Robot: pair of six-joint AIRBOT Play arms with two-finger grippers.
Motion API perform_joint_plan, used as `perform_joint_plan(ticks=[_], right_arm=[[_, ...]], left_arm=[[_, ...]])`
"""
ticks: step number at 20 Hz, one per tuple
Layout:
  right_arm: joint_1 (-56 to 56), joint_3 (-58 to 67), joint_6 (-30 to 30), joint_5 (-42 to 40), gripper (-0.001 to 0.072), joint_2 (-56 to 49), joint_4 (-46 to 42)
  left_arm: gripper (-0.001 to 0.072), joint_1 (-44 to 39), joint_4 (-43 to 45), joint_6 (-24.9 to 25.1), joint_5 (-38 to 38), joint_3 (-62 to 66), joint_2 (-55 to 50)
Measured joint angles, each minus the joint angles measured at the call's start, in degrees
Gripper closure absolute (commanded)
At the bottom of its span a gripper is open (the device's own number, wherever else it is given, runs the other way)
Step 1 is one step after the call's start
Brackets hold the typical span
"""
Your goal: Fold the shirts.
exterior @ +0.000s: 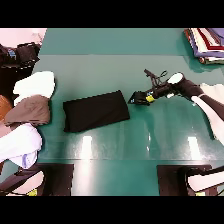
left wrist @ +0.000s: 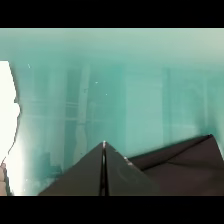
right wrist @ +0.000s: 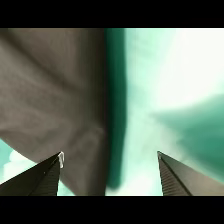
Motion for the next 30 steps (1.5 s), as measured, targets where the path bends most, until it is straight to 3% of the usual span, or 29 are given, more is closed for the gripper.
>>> perform_joint_plan(ticks=[3, 6, 7, 12, 16, 23, 30], right_arm=[[3.5, 6.0, -0.2, 2.2, 0.0201, -6.6, 4.3], [7.4, 11.9, -0.3, 2.7, 0.0614, -11.5, 6.1], [8.5, 13.7, -0.5, 2.9, 0.0697, -12.3, 7.0], [9.9, 21.0, -1.8, 3.1, 0.0697, -13.3, 8.2], [3.1, 22.8, 0.3, 3.0, 0.0697, -7.5, 2.0], [-23.7, 23.5, 7.8, 2.8, 0.0698, 6.0, -13.2], [-50.3, 23.5, 11.2, 1.7, 0.0697, 9.4, -17.1]], left_arm=[[0.0686, 0.0, -0.2, 0.0, -0.2, 0.0, 0.0], [0.0687, -0.2, -1.8, 0.5, -0.7, 0.0, 0.0], [0.0687, -0.6, -2.2, 0.7, -0.9, 0.0, 0.0], [0.0687, -6.9, -3.2, 1.3, -0.5, 0.0, 0.0], [0.0686, -12.2, -3.4, 1.4, 0.1, 0.0, 0.0], [0.0686, -15.5, -3.8, 1.4, 0.8, 0.0, 0.0], [0.0686, -15.9, -5.2, 0.0, 3.1, 0.0, 0.0]])
